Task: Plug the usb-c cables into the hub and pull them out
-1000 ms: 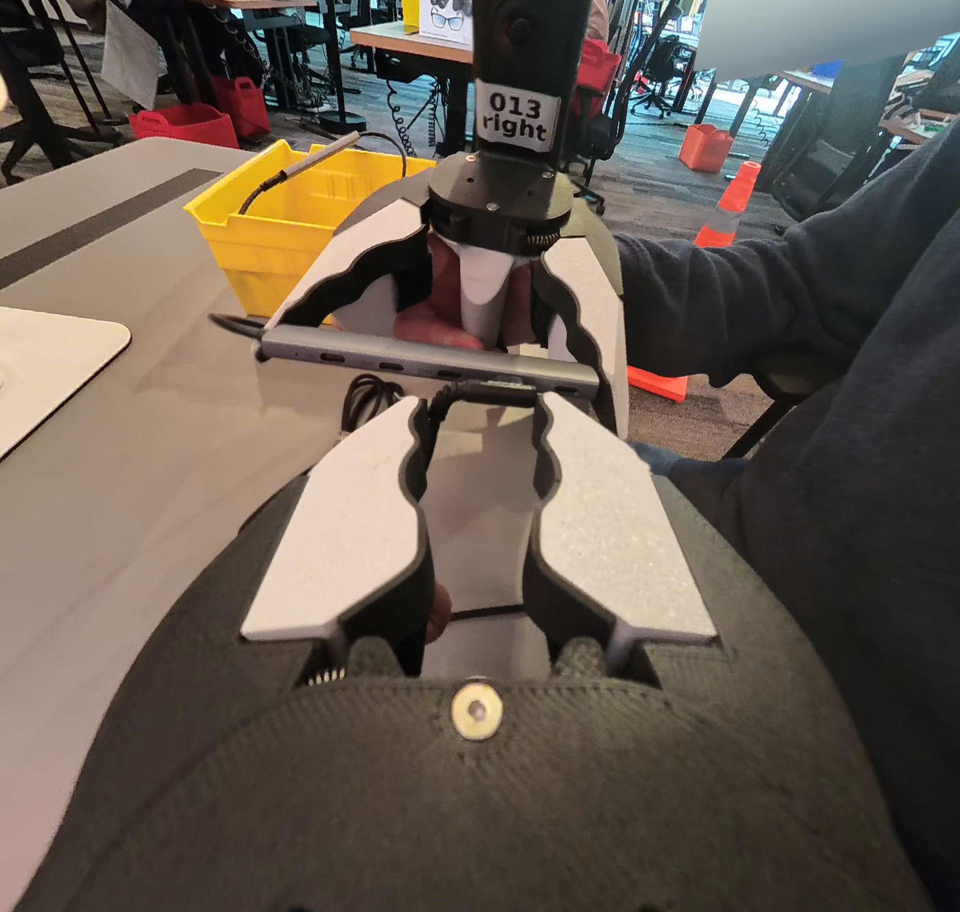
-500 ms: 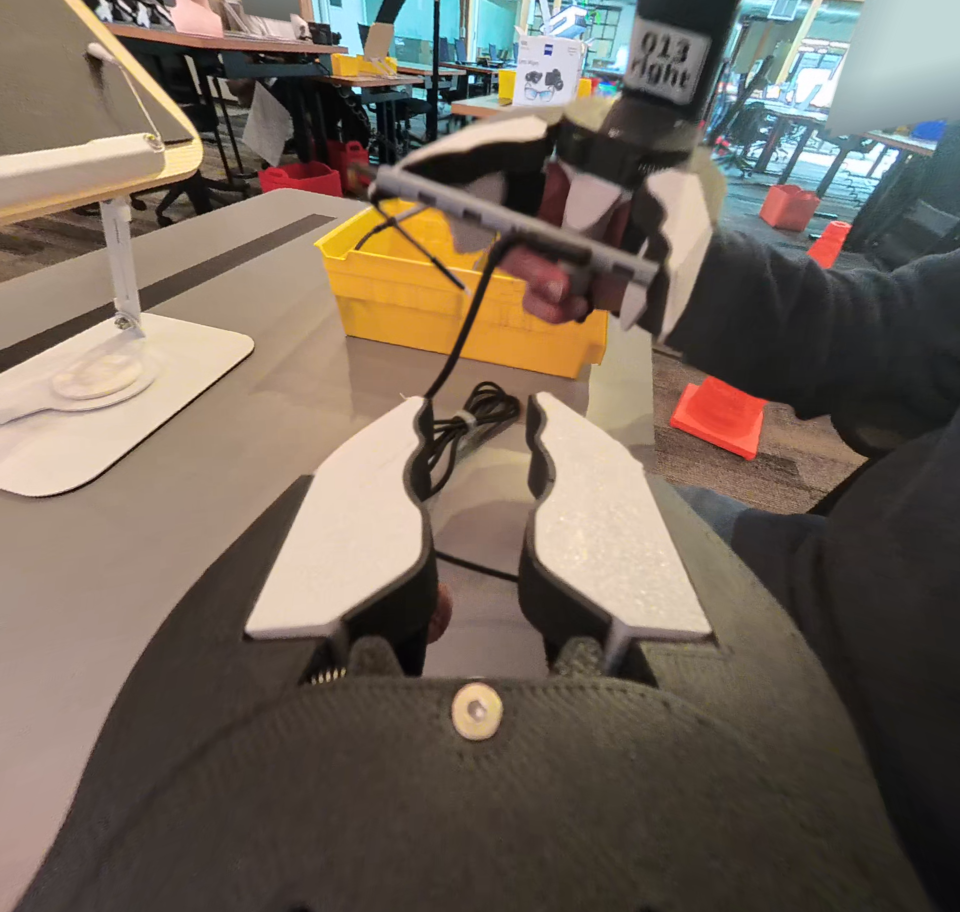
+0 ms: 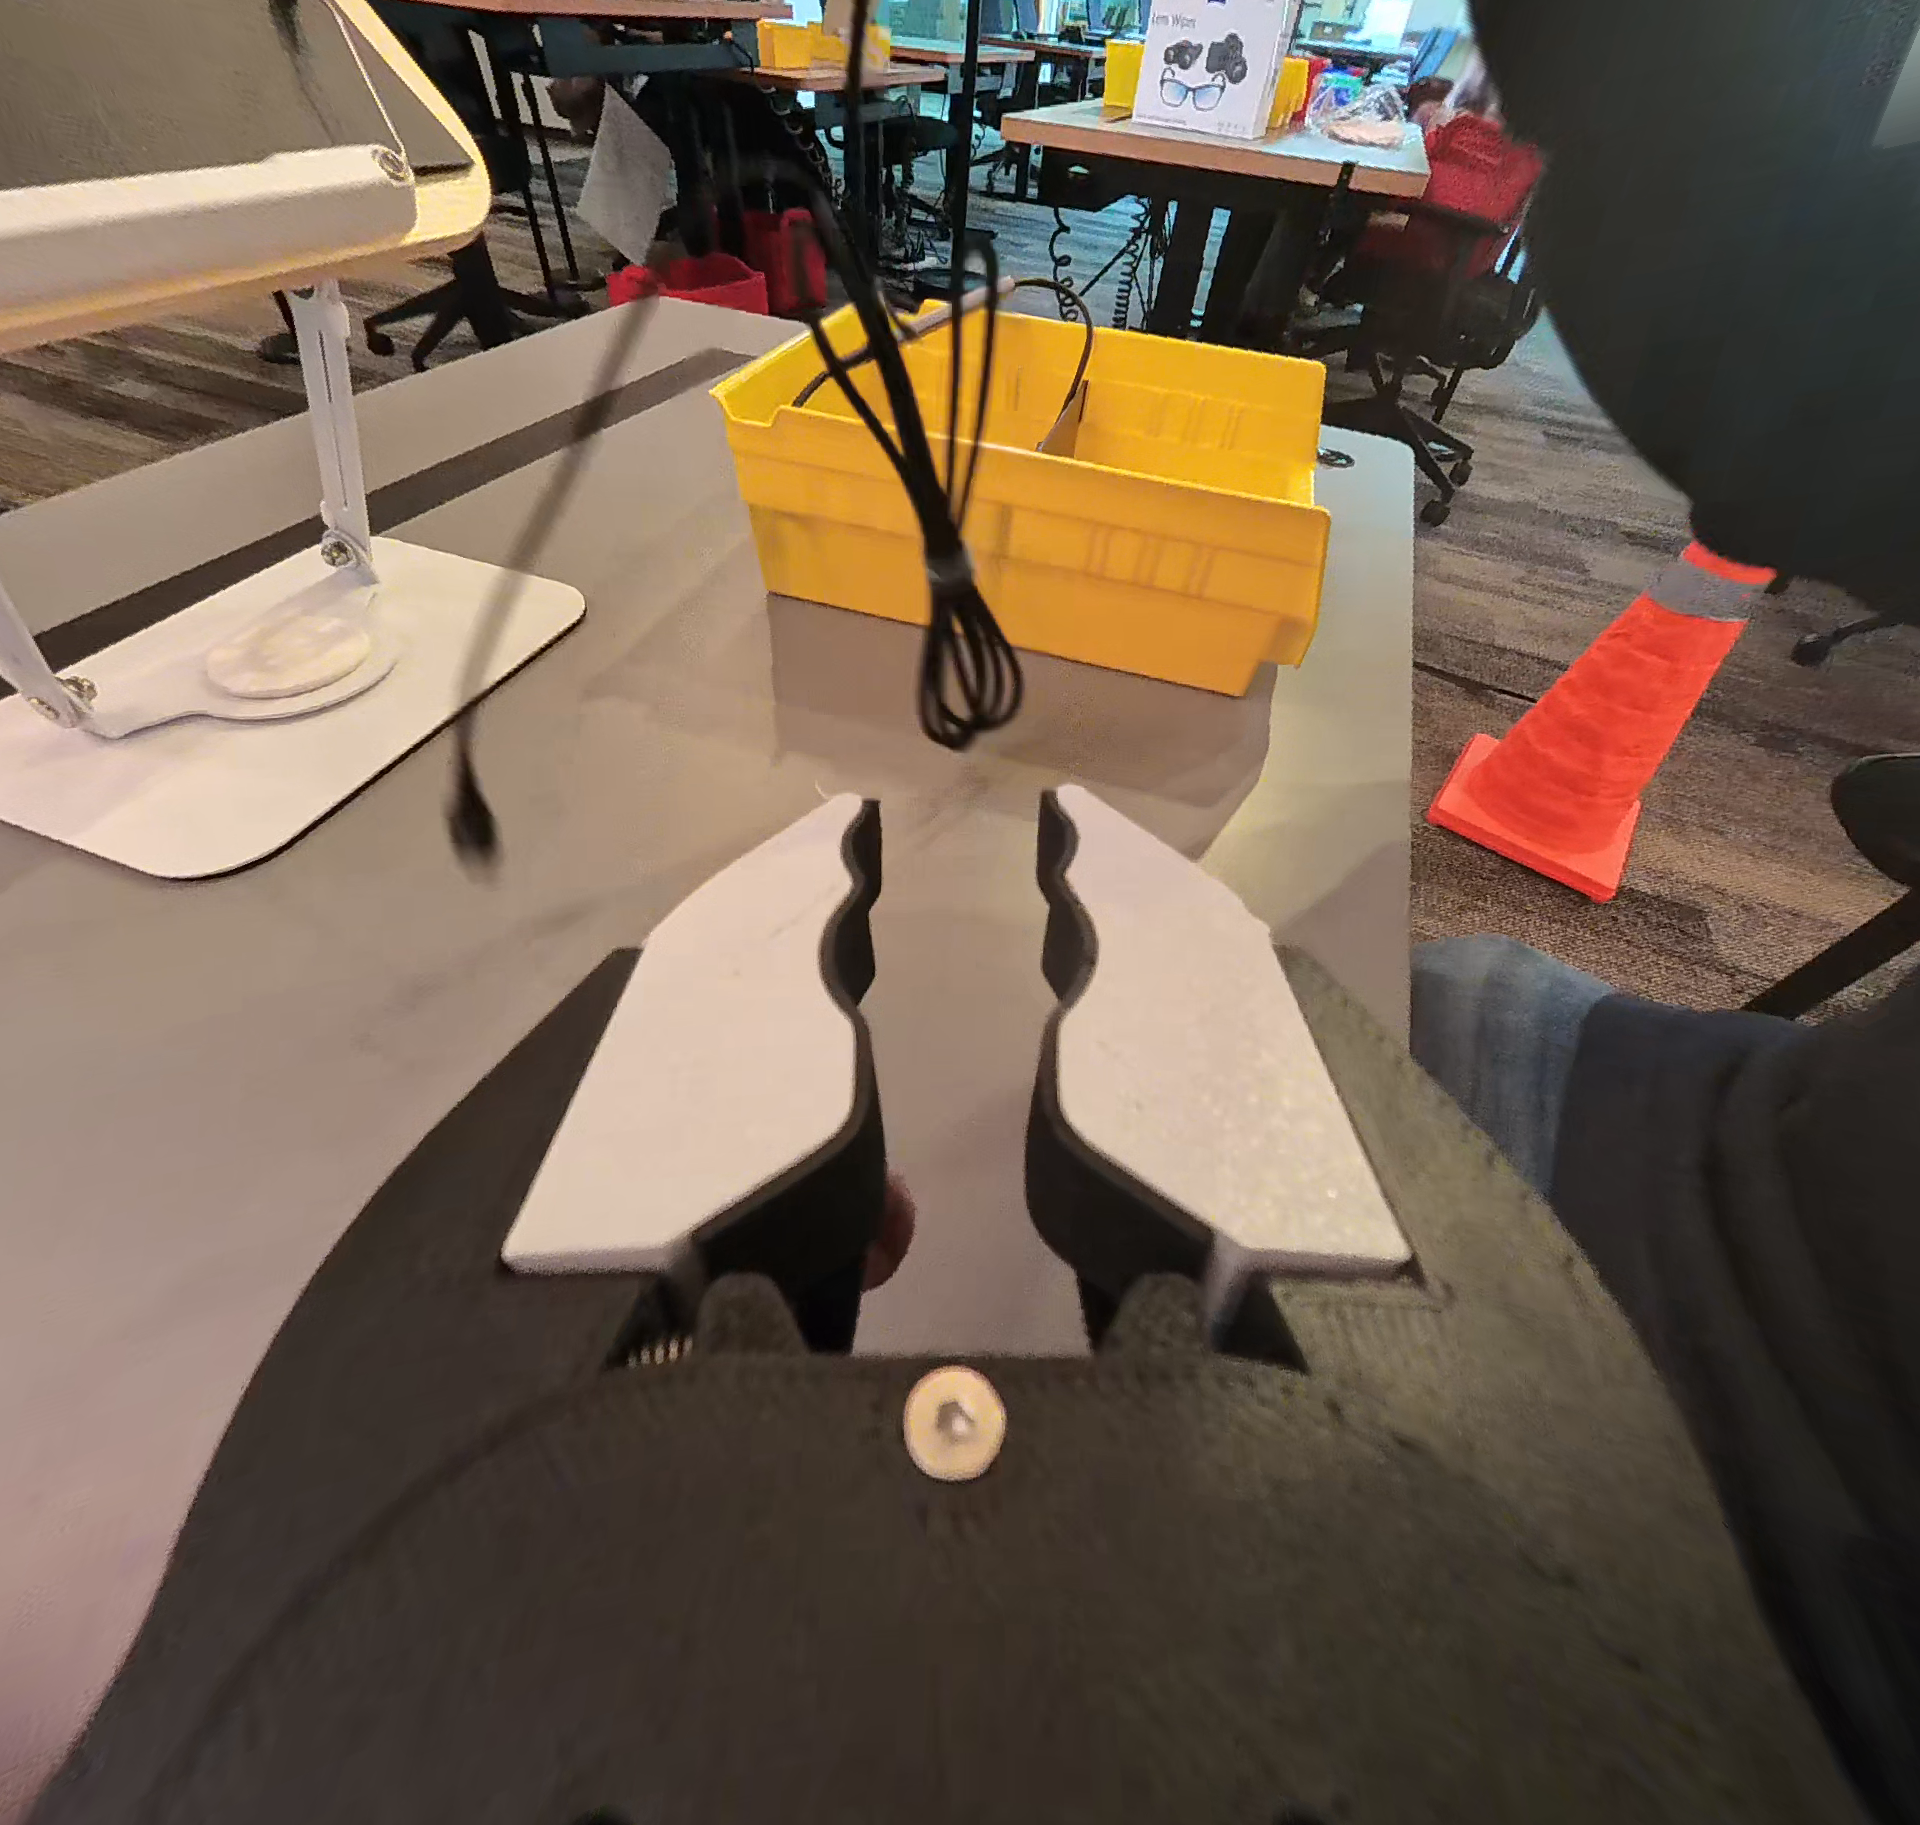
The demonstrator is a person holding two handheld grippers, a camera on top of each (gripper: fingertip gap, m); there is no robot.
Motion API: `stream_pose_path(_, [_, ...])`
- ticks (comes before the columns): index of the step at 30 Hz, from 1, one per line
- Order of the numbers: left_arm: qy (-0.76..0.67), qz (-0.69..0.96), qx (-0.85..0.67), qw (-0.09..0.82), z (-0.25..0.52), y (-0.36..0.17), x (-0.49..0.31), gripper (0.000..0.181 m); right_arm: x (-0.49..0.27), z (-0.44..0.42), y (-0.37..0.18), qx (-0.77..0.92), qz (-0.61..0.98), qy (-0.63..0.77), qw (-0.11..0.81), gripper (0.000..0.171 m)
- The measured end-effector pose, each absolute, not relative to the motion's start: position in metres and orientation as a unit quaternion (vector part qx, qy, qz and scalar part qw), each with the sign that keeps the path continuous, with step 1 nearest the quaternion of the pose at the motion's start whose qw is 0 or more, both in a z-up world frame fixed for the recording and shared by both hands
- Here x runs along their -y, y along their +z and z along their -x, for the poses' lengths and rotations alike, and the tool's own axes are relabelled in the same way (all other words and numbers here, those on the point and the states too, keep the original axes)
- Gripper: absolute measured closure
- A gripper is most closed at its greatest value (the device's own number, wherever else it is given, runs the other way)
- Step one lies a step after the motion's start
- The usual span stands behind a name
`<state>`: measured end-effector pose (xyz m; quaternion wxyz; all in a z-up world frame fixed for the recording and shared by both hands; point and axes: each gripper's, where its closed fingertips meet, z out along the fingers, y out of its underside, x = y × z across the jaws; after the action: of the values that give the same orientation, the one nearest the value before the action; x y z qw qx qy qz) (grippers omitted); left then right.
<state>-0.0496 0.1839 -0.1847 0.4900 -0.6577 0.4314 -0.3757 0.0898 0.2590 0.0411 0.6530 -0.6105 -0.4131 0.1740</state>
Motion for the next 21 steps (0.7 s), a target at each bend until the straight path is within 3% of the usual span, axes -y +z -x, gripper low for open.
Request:
stream_pose_path(13, [-0.371, 0.668, -0.433, 0.478, 0.047, -0.2, -0.185, 0.153, -0.305, -0.184, 0.141, 0.349, 0.616, 0.044, 0.705, 0.033])
stream_pose_path(16, [-0.371, 0.669, -0.435, 0.474, 0.046, -0.203, -0.184, 0.153, -0.315, -0.204, 0.117, 0.333, 0.642, 0.027, 0.69, 0.034])
stream_pose_path(21, [-0.368, 0.672, -0.439, 0.468, 0.045, -0.208, -0.183, 0.153, -0.33, -0.231, 0.031, 0.313, 0.7, 0.003, 0.642, 0.033])
